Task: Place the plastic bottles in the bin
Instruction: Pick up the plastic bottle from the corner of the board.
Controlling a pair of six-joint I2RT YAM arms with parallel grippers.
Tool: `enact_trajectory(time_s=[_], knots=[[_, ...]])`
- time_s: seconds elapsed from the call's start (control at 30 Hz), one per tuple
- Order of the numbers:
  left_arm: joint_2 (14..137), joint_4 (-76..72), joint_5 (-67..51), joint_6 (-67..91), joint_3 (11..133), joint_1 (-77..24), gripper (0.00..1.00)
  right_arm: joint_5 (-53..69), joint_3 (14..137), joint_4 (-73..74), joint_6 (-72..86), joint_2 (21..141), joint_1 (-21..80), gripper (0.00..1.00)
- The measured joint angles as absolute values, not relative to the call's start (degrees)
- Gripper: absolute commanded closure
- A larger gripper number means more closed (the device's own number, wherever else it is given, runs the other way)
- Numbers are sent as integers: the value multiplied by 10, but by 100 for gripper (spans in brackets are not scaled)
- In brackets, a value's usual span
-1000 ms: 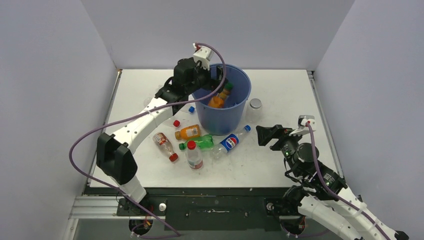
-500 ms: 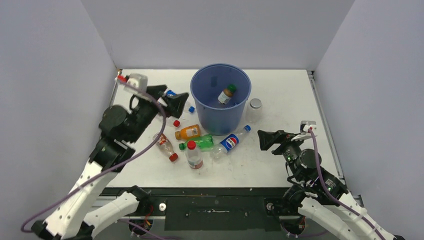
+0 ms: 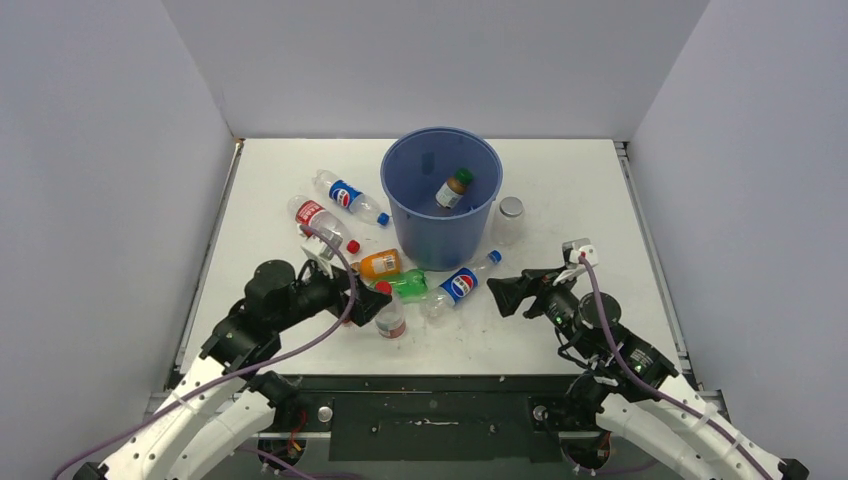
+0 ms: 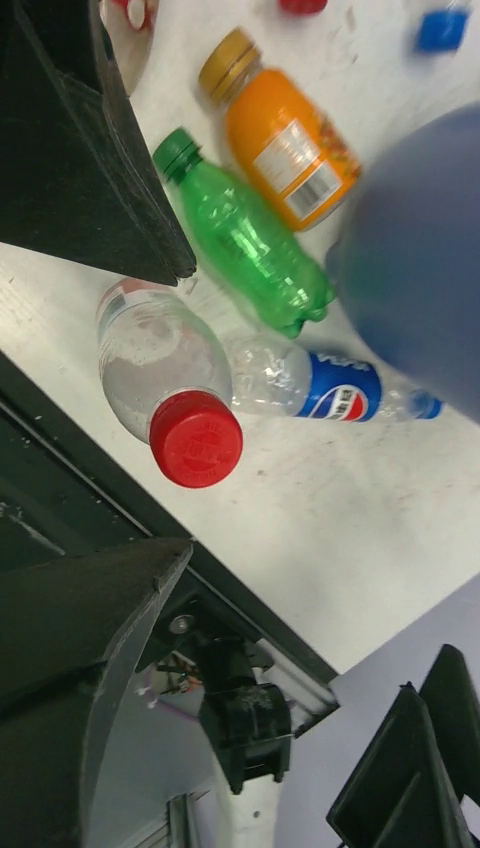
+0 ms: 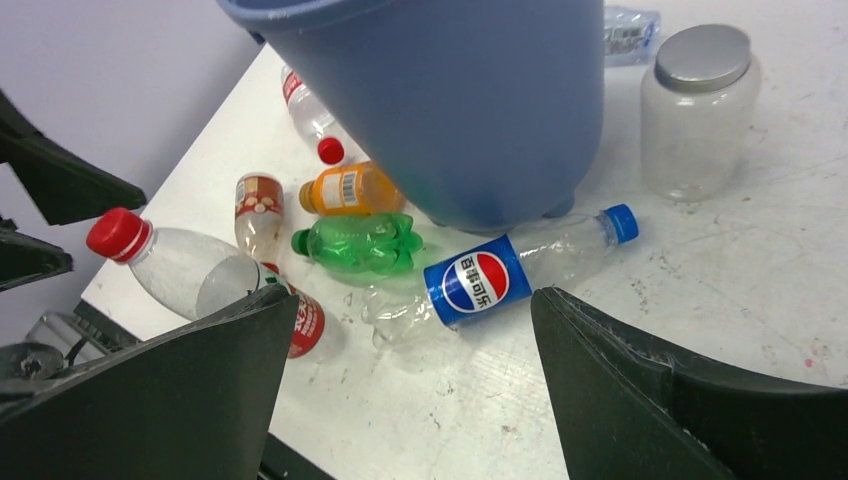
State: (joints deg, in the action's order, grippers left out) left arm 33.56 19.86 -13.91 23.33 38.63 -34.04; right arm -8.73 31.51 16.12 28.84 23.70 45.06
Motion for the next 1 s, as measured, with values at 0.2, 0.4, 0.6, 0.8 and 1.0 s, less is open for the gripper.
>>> enact_trajectory(time_s=[0.2,0.4,0.6,0.8,1.0], knots=[[377,193,-192,247,370,-342,1,-56,298,158,291,249,451,10],[365,170,-195,243,369,-342,9,-48,288,146,296,249,451,10],[378,163,-173,222,369,-345,16,-41,283,131,306,251,451,10],[382,153,-152,209,369,-352,25,-36,283,123,308,258,451,10],[423,145,-145,204,369,-368,28,-35,281,120,310,262,451,10]])
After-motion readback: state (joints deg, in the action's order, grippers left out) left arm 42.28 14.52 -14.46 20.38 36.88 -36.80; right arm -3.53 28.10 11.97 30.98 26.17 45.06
